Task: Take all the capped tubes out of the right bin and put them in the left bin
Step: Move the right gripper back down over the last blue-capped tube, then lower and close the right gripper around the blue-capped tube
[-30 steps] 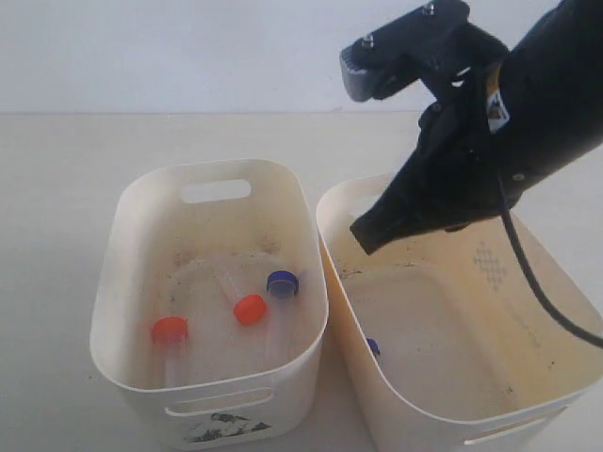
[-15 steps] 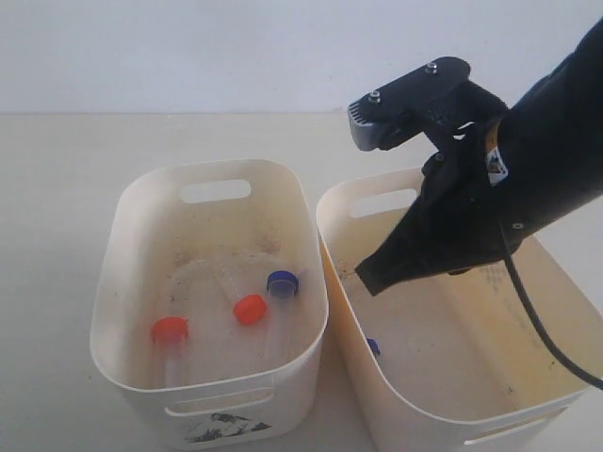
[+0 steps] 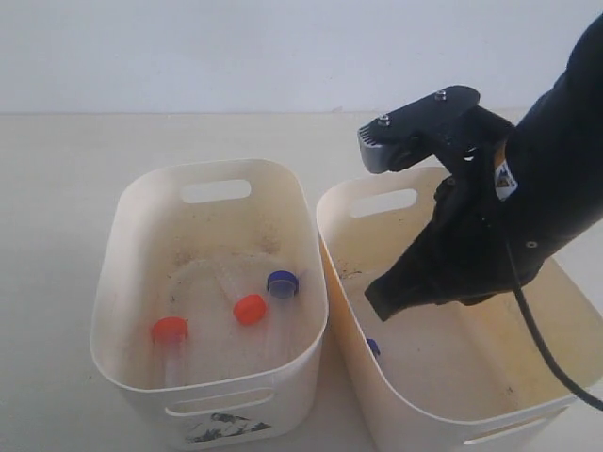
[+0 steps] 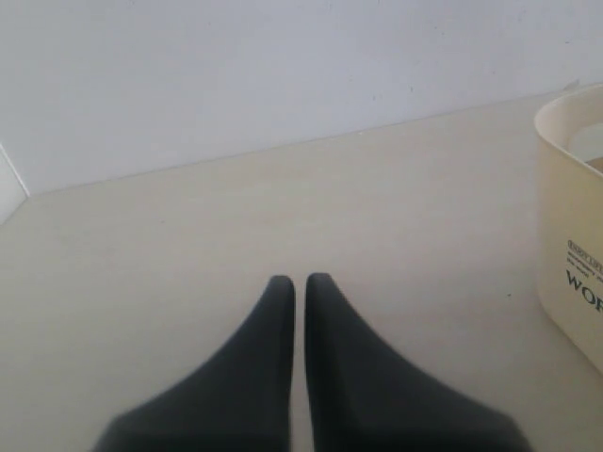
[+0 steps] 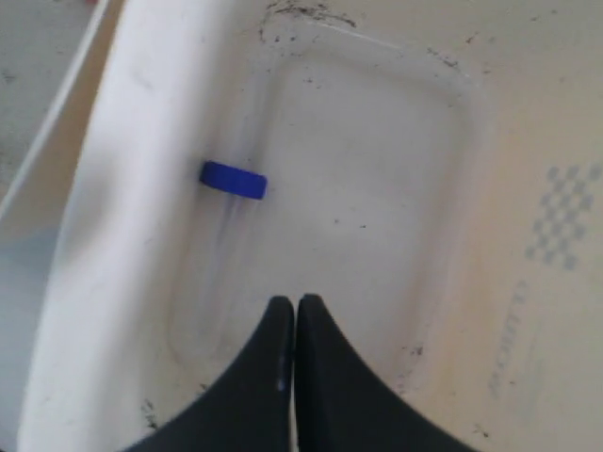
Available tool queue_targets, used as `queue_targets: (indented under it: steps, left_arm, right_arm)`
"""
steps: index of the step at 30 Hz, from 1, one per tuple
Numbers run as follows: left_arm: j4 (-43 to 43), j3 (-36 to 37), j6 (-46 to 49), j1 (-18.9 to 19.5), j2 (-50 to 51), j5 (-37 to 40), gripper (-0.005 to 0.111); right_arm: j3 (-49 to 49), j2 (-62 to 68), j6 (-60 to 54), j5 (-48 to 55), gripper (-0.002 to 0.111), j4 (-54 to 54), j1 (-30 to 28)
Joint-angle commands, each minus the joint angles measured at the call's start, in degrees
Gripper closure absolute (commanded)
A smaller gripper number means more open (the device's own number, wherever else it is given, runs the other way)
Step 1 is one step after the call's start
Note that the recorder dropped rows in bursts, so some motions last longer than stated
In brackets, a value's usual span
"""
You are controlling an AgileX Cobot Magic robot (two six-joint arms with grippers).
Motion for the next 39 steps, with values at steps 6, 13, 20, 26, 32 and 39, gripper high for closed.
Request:
queue_targets:
  steps: [6, 13, 20, 26, 32, 39]
  left_arm:
    - [-0.2, -0.2, -0.8, -0.1, 0.0, -0.5, 0.102]
    - [-0.2, -0.2, -0.8, -0.1, 0.0, -0.5, 0.102]
    - [-0.2, -0.2, -0.8, -0.1, 0.0, -0.5, 0.102]
    - [-0.2, -0.2, -0.8, -0.1, 0.0, -0.5, 0.102]
    - [-0.2, -0.2, -0.8, -0.1, 0.0, -0.5, 0.102]
    - [-0.2, -0.2, -0.8, -0.1, 0.0, -0.5, 0.102]
  right_arm:
    - [0.0, -0.3, -14.7, 3.8, 0.109, 25.9, -14.3]
    - [0.0, -0.3, -18.8, 9.6, 0.109, 31.4, -19.4]
    - [0.0, 1.5, -25.2, 9.6, 0.109, 33.5, -19.4]
    - [0.0, 7.1, -28.8, 9.4, 0.109, 33.6, -19.4]
    - [0.0, 11.6, -30.2, 4.9, 0.109, 33.7, -19.4]
    - [0.2, 11.8, -25.8, 4.1, 0.109, 34.0, -19.4]
